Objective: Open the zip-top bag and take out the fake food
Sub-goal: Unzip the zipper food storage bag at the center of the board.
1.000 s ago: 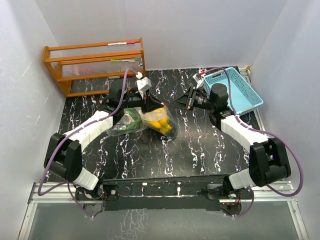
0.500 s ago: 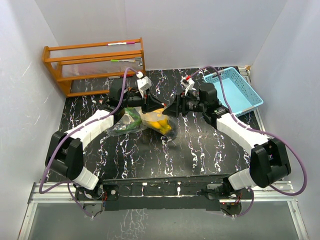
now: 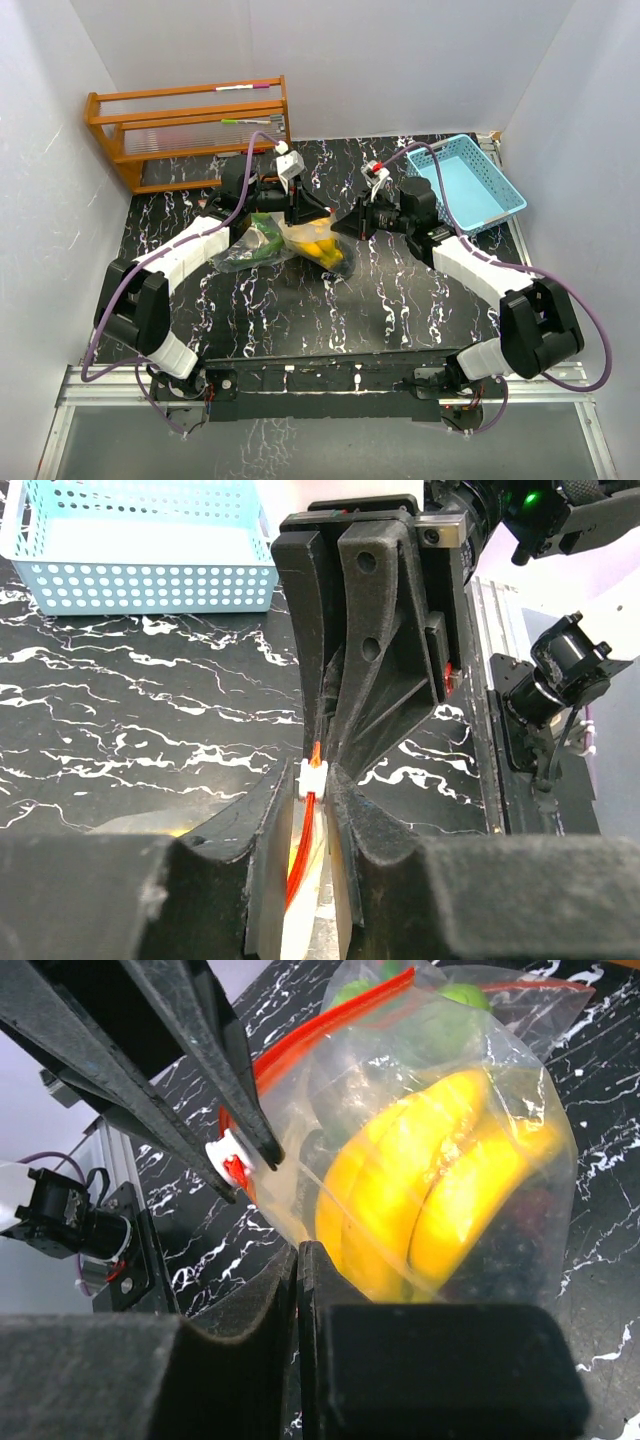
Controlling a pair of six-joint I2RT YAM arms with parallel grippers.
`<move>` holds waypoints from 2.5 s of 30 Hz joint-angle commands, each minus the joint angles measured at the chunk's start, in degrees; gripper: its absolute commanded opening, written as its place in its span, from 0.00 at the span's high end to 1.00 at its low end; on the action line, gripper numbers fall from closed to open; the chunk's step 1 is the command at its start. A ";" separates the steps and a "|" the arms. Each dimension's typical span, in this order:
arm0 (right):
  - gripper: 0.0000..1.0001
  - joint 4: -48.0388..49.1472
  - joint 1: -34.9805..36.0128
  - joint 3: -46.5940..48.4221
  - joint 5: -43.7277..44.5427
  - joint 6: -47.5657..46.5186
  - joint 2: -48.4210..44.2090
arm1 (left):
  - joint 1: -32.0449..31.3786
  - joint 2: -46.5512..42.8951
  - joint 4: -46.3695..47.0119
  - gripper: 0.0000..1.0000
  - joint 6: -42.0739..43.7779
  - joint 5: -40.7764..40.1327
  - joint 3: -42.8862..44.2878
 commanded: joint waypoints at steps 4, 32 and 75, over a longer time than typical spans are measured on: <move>0.92 7.80 0.01 -0.14 -0.04 1.60 -3.52 | 0.46 -1.10 0.53 0.36 0.33 1.38 1.79; 0.92 6.74 -0.14 -1.12 -1.77 1.06 -2.82 | 4.07 2.75 19.85 0.54 -12.52 13.28 1.64; 0.92 7.48 -0.13 -0.65 -2.98 2.31 -2.03 | 5.28 18.77 69.55 0.65 -52.30 21.15 7.50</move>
